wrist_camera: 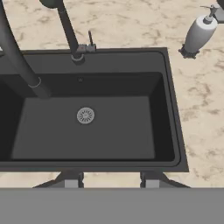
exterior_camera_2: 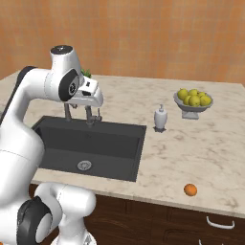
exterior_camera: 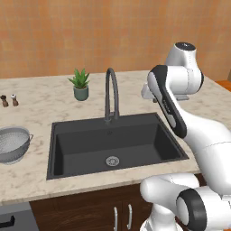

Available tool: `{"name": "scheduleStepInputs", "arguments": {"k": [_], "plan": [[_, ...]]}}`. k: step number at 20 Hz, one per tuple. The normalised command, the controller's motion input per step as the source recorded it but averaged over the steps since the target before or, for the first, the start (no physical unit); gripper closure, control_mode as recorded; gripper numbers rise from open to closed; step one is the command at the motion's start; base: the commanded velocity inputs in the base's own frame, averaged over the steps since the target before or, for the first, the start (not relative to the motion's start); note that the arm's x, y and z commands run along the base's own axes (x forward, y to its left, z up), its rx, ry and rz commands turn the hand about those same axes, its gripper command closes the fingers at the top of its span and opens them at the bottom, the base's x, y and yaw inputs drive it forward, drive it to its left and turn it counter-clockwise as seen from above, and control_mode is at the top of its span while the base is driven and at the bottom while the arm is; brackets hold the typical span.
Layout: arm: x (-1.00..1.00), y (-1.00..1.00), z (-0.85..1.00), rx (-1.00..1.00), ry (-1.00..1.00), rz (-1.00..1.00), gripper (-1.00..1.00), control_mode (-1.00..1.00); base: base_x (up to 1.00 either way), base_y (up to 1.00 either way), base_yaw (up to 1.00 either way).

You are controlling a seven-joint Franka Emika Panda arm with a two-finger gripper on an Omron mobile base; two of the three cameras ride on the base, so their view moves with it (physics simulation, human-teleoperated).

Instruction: Put the colander in the sink, put the tangerine in the colander, and turn on the sink faucet and pour water over the colander.

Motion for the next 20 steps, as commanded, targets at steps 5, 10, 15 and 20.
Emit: {"name": "scheduleStepInputs", "arguments": {"k": [5,10,15,20], "plan": [[-0.09,0.19,0.0,0.0,0.0,0.0,-1.0,-1.0,0.0,0.0,0.0],[-0.34,0.58,-0.03,0.0,0.0,0.0,-1.0,-1.0,0.0,0.0,0.0],[-0.35,0.6,-0.1,0.0,0.0,0.0,-1.0,-1.0,0.0,0.0,0.0],[-0.11,0.65,-0.32,0.0,0.03,0.0,-1.0,-1.0,0.0,0.0,0.0]]}}
